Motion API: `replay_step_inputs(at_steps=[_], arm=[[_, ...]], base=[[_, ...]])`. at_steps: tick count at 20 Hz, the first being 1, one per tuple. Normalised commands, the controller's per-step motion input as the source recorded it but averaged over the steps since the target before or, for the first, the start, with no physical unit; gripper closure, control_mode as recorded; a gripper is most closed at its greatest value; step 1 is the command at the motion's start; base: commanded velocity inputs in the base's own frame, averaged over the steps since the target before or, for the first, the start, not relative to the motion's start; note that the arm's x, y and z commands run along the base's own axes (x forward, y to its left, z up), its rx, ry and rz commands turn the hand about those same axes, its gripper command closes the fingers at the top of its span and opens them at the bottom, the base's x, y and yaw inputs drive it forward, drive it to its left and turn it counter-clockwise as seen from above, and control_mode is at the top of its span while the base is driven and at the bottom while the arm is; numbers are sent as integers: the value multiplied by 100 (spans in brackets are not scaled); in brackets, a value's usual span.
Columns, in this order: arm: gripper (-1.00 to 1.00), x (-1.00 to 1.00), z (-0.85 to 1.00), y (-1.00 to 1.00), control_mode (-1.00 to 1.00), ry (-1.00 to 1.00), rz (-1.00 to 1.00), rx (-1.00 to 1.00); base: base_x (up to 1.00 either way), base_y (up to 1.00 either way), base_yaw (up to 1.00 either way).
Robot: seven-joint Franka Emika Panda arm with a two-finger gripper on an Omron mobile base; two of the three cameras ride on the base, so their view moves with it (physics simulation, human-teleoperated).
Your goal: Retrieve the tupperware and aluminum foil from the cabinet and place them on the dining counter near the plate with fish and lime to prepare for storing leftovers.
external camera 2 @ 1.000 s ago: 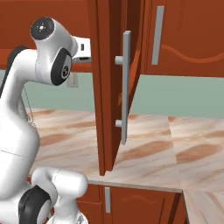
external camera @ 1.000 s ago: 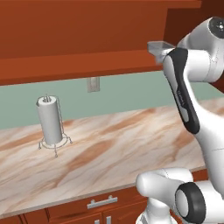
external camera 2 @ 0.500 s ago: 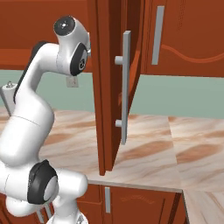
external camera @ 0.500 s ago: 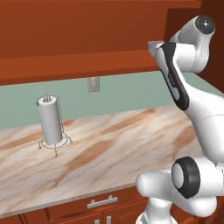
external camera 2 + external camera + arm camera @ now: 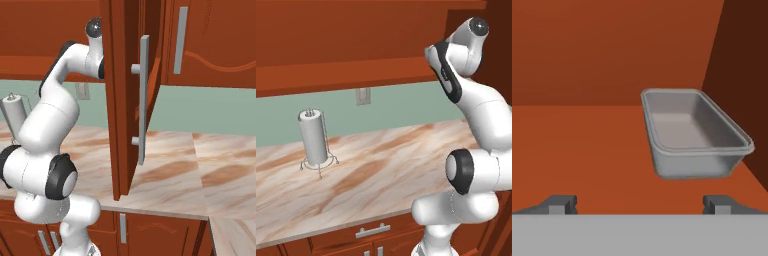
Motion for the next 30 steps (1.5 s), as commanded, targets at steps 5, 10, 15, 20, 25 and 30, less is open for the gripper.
replay_step_inputs(at_steps=[5, 10, 15, 20, 25, 30], arm=[[-100, 78, 0, 0, -100, 1, 0, 0], [-100, 71, 0, -3, -100, 4, 0, 0], [-100, 65, -1, -15, -100, 4, 0, 0], [-100, 55, -17, -10, -100, 7, 0, 0], [100, 25, -51, 0, -100, 13, 0, 0], [100, 3, -16, 0, -100, 5, 0, 0]], base=[[0, 0, 0], [0, 0, 0], [0, 0, 0], [0, 0, 0], [0, 0, 0], [0, 0, 0]])
